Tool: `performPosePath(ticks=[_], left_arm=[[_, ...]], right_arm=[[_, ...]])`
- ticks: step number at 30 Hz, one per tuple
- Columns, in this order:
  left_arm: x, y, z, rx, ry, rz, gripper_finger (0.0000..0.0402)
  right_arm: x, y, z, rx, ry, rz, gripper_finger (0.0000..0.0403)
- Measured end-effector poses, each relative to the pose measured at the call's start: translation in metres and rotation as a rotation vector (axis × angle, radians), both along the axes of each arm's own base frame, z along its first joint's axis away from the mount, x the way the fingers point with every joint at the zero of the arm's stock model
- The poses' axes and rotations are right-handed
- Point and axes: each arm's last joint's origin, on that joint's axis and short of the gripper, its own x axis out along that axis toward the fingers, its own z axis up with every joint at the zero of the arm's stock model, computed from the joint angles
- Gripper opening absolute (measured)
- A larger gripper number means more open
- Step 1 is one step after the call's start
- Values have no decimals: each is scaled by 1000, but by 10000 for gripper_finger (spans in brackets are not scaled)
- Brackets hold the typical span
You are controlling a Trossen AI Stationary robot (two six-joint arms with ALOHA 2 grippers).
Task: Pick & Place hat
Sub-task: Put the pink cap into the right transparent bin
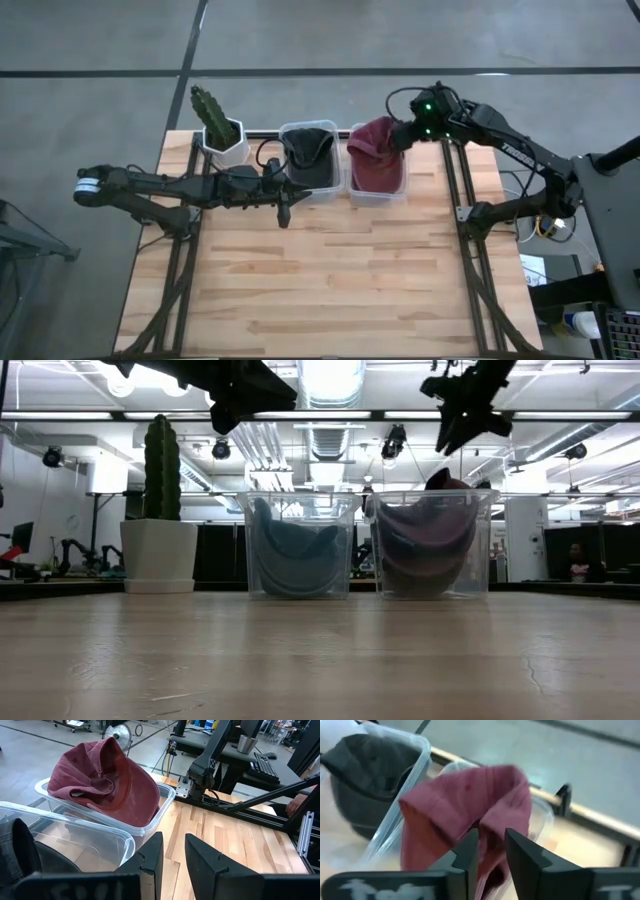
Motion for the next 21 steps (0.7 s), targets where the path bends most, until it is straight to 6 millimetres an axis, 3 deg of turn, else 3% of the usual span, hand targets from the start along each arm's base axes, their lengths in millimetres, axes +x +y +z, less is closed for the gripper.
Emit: performPosePath(ticks=[7,13,21], left_arm=[[0,0,0,0,0,0,74],[0,0,0,0,0,0,74],[-1,0,-5,-1,16,0,74]], right_arm=[[26,-26,-9,-87,176,53,46],[51,-47,-42,3,351,107,17],[57,-50,-76,147,526,137,8]])
